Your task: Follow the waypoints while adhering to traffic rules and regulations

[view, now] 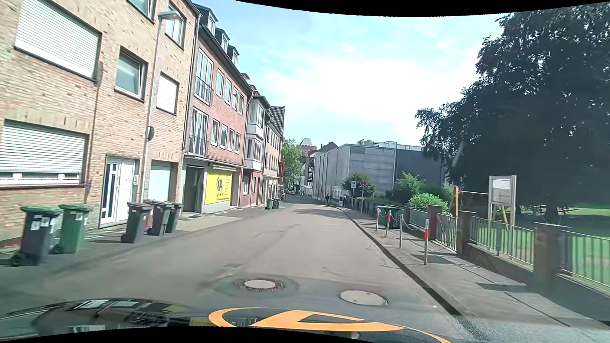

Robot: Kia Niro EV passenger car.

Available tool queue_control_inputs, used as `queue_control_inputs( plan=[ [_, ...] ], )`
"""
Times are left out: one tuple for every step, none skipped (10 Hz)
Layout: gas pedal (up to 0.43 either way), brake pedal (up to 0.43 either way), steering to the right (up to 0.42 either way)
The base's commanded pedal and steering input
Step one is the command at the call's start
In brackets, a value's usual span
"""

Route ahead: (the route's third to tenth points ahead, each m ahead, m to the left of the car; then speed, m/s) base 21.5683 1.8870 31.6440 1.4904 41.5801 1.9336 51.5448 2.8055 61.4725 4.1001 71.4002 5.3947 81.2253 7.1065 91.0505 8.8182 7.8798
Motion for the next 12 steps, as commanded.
queue_control_inputs(
  plan=[
    [0.0,0.0,-0.005],
    [0.0,0.0,-0.004],
    [0.0,0.006,-0.003],
    [0.0,0.012,-0.001],
    [0.0,0.024,-0.002],
    [0.0,0.049,-0.001],
    [0.0,0.055,0.001],
    [0.0,0.079,0.002],
    [0.0,0.091,-0.001],
    [0.0,0.085,-0.003],
    [0.0,0.085,-0.002],
    [0.0,0.085,0.003]
  ],
)
